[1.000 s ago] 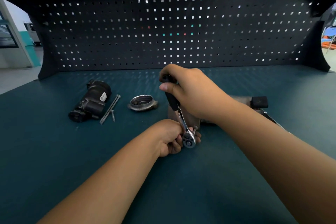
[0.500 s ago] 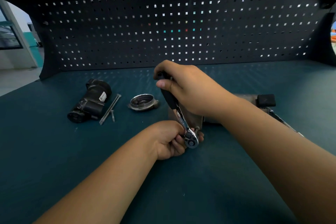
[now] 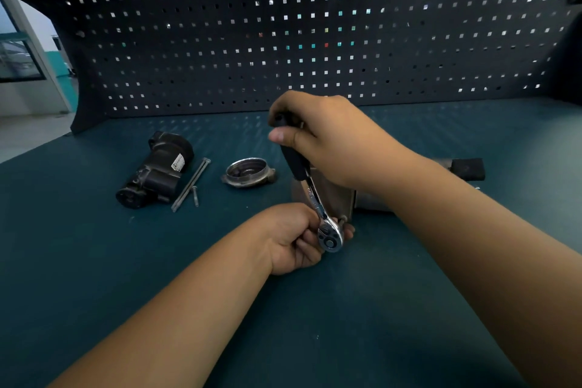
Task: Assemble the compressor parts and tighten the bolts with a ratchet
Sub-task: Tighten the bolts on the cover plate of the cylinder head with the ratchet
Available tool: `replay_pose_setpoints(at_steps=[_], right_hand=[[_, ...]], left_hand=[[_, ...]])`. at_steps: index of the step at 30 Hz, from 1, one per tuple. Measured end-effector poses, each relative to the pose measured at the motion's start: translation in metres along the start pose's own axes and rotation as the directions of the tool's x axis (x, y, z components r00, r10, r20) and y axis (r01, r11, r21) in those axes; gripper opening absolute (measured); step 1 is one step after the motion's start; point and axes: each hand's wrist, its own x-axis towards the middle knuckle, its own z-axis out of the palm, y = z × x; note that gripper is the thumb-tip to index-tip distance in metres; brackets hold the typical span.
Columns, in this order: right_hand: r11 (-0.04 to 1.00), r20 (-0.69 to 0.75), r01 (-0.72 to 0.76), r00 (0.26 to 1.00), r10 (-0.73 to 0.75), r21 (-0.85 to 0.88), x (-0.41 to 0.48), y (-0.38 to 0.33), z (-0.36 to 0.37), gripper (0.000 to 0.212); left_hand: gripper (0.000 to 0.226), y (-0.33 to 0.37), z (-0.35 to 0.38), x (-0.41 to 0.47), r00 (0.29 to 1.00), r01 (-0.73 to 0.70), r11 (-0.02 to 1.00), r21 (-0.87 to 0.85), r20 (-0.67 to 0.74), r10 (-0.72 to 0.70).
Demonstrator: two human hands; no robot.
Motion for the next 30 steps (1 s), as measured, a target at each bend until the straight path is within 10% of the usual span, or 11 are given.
replay_pose_setpoints(at_steps=[6,11,30], right_hand=[[0.995,0.159,0.096,0.983,-0.091,-0.024,0.001,-0.012,0.016,0.03],[0.991,0.195,0.053,0.978,-0.076,0.124,0.0,-0.007,0.008,0.033],[0.999,0.085,0.041,0.995,-0.044,0.027,0.003,-0.002,0.003,0.026]], left_hand=[[0.063,-0.002,0.004,-0.005,0.997,-0.078,0.99,0.114,0.008,0.078],[0.031,-0.001,0.002,-0.001,0.998,-0.058,0.996,0.066,0.002,0.058],[0.027,0.005,-0.001,-0.001,0.999,0.049,0.982,0.182,0.01,-0.051]])
